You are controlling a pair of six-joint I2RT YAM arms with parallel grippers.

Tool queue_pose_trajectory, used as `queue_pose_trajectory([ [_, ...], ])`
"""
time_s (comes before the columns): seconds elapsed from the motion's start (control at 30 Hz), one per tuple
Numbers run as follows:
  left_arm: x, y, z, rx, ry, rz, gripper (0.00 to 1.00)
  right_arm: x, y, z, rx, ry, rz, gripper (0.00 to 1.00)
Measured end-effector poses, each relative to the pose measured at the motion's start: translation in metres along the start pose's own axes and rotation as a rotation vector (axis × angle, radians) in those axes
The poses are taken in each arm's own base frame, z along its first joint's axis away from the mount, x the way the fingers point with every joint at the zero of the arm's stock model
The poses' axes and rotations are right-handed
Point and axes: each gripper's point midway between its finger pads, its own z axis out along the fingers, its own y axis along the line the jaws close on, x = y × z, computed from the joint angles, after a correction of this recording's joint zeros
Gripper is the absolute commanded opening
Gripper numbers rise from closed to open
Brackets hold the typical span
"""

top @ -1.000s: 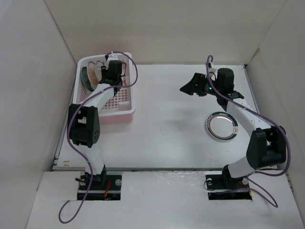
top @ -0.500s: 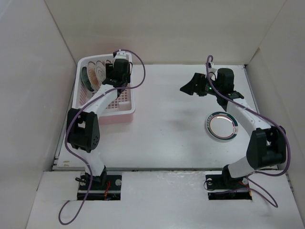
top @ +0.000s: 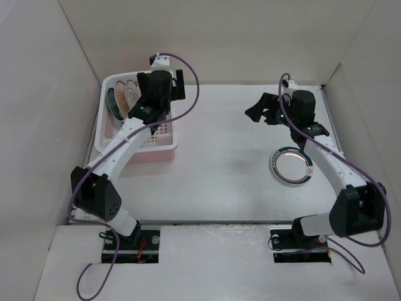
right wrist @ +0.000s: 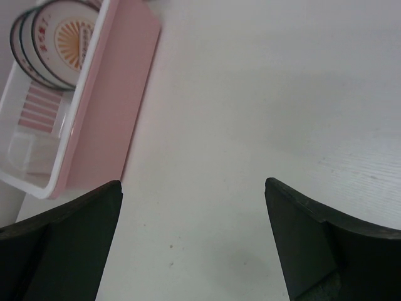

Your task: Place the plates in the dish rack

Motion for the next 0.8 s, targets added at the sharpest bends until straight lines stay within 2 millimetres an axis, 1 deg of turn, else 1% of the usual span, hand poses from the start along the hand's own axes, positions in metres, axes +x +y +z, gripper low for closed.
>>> queue_pose_trajectory([
  [0.07, -0.011, -0.021, -0.015, 0.077, -0.019, -0.033, 1.0, -0.019, 0.005, -0.02, 0.044, -0.081, -0.023, 1.0],
  [0.1, -0.015, -0.035, -0.023, 0.127, -0.025, -0.047, 1.0, -0.031, 0.011, -0.035, 0.061, -0.135, -0.038, 1.0],
  [0.13, -0.018, -0.049, -0.03, 0.178, -0.027, -0.063, 1.0, -0.044, 0.018, -0.053, 0.076, -0.196, -0.055, 1.0],
  [0.2, -0.02, -0.078, -0.044, 0.291, -0.024, -0.094, 1.0, -0.073, 0.039, -0.094, 0.085, -0.337, -0.091, 1.0],
  [0.27, -0.018, -0.107, -0.058, 0.41, -0.006, -0.125, 1.0, -0.098, 0.062, -0.137, 0.08, -0.468, -0.121, 1.0],
  [0.33, -0.015, -0.128, -0.068, 0.519, 0.012, -0.167, 1.0, -0.121, 0.087, -0.18, 0.068, -0.596, -0.142, 1.0],
  [0.37, -0.009, -0.134, -0.069, 0.548, 0.028, -0.176, 1.0, -0.13, 0.097, -0.198, 0.059, -0.647, -0.149, 1.0],
  [0.43, 0.003, -0.155, -0.075, 0.661, 0.057, -0.21, 1.0, -0.14, 0.115, -0.232, 0.043, -0.726, -0.159, 1.0],
  [0.5, 0.023, -0.18, -0.079, 0.769, 0.102, -0.232, 1.0, -0.148, 0.129, -0.257, 0.029, -0.773, -0.168, 1.0],
  [0.57, 0.053, -0.211, -0.083, 0.86, 0.168, -0.235, 1.0, -0.154, 0.138, -0.273, 0.021, -0.795, -0.181, 1.0],
  [0.63, 0.092, -0.246, -0.089, 0.945, 0.256, -0.224, 1.0, -0.155, 0.143, -0.279, 0.019, -0.797, -0.191, 1.0],
  [0.67, 0.112, -0.262, -0.092, 0.978, 0.3, -0.216, 1.0, -0.153, 0.143, -0.28, 0.02, -0.789, -0.194, 1.0],
  [0.73, 0.157, -0.286, -0.099, 1.025, 0.404, -0.2, 1.0, -0.144, 0.142, -0.278, 0.022, -0.758, -0.195, 1.0],
  [0.8, 0.197, -0.304, -0.107, 1.058, 0.503, -0.191, 1.0, -0.138, 0.144, -0.278, 0.015, -0.739, -0.198, 1.0],
])
